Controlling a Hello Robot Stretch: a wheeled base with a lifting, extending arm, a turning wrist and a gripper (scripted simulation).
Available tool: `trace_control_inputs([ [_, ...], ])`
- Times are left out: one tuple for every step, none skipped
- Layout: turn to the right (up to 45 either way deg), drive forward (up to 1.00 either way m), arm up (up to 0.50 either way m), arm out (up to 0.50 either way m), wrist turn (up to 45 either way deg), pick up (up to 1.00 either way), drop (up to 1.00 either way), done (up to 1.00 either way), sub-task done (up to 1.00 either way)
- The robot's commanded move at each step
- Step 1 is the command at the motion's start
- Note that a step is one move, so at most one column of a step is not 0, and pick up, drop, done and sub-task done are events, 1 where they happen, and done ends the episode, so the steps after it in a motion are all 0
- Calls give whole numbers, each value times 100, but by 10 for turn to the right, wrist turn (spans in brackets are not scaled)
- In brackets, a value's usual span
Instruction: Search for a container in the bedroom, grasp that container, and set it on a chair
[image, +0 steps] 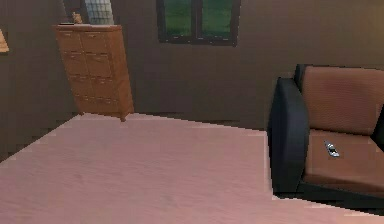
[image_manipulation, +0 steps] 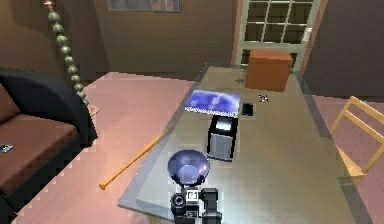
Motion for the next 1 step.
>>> trace_control_inputs([
  [0, 0, 10, 0, 0, 0, 0, 0, 0],
])
